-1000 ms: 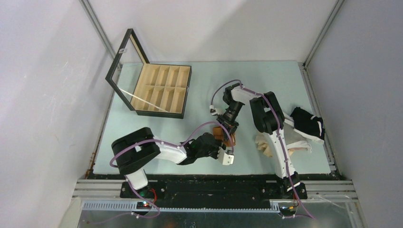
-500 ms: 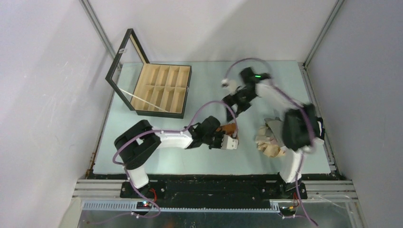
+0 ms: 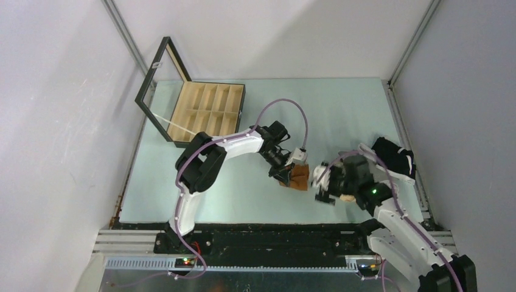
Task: Roll the underwear
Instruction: Roll the underwear to the center of the board, then pick up the underwear from the center of the board, then place the underwear in the storage box.
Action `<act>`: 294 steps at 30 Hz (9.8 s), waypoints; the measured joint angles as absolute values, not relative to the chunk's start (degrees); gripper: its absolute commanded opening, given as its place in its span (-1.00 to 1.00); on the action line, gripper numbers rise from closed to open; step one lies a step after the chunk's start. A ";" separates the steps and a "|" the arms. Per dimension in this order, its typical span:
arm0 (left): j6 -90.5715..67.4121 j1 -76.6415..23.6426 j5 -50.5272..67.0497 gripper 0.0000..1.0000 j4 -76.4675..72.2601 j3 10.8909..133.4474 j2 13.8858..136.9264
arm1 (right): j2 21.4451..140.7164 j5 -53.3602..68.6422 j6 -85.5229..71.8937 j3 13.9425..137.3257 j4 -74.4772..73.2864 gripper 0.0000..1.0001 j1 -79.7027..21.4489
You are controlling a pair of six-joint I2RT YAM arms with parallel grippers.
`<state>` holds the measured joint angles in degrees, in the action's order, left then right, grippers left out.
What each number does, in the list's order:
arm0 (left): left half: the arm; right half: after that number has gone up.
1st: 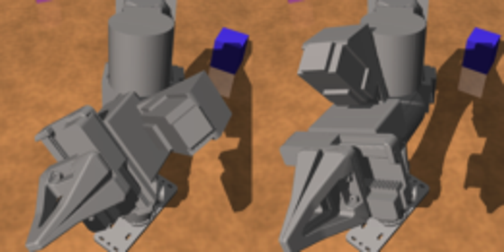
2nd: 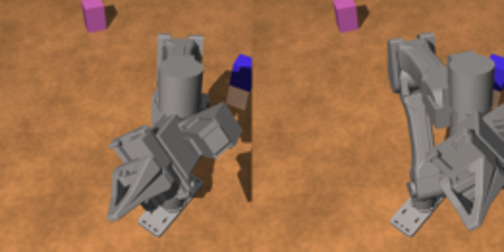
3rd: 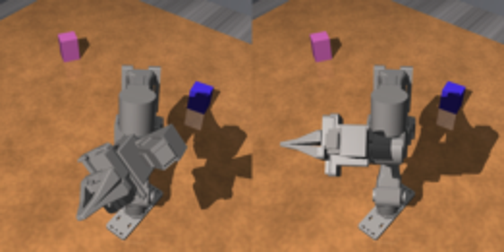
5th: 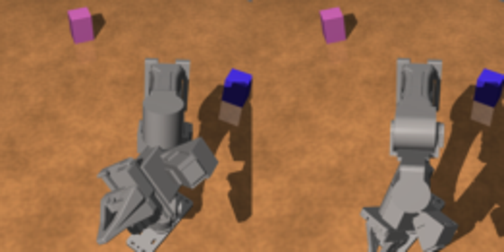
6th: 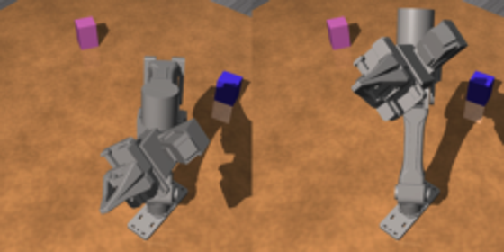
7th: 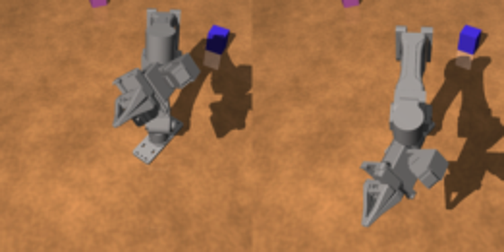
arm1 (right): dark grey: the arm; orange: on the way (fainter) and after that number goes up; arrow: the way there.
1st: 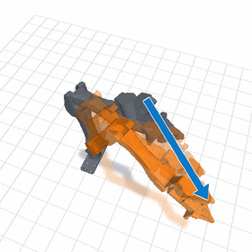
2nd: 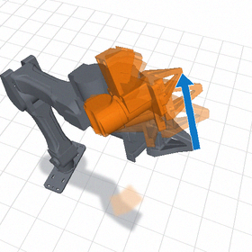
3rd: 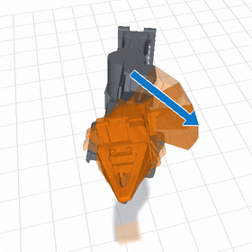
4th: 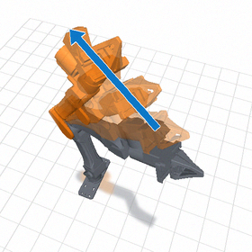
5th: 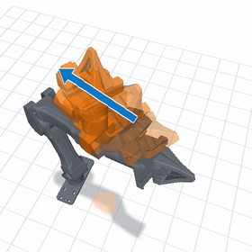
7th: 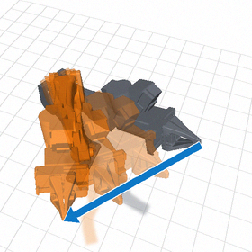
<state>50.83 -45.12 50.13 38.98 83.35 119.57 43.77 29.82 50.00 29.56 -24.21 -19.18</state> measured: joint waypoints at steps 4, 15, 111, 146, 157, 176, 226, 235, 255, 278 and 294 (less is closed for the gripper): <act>50.96 -42.52 56.53 -1.00 45.01 86.74 123.15 | 43.59 27.73 60.05 22.13 -26.30 0.72 -28.29; 49.36 -40.58 63.18 -1.00 53.43 86.96 125.64 | 55.02 17.30 63.00 20.27 -9.39 0.65 -47.48; 82.54 -62.28 3.09 -1.00 -15.59 41.47 99.96 | 100.77 38.70 20.01 72.16 -48.66 0.99 -16.78; 45.87 -45.10 44.97 -0.98 31.29 77.76 115.90 | 44.66 10.26 53.04 24.69 -26.83 0.64 -47.51; 44.03 -43.72 48.10 -0.96 34.39 80.99 118.48 | 60.82 9.72 59.22 24.64 -5.78 0.61 -48.23; 47.83 -38.94 58.30 -0.39 42.70 87.24 124.25 | 81.76 11.84 64.79 33.32 1.13 -0.83 -43.79; -43.59 -24.27 56.36 0.72 -16.19 80.55 104.55 | 88.33 41.47 -32.18 70.35 5.80 -1.00 -16.27; -47.24 -23.59 57.93 0.42 -22.11 80.53 105.38 | 89.10 42.19 -32.60 71.11 6.92 -1.00 -17.91; -54.52 -21.19 59.29 -0.26 -28.97 80.53 106.85 | 89.91 41.47 -31.68 71.81 8.82 -1.00 -18.70; -56.71 -19.68 62.11 -1.00 -31.86 80.53 107.61 | 90.48 37.78 -25.17 71.22 9.08 0.57 -19.73; -6.59 -16.53 35.94 -1.00 32.49 102.04 108.71 | 79.07 44.88 -18.09 68.97 -20.25 0.99 1.85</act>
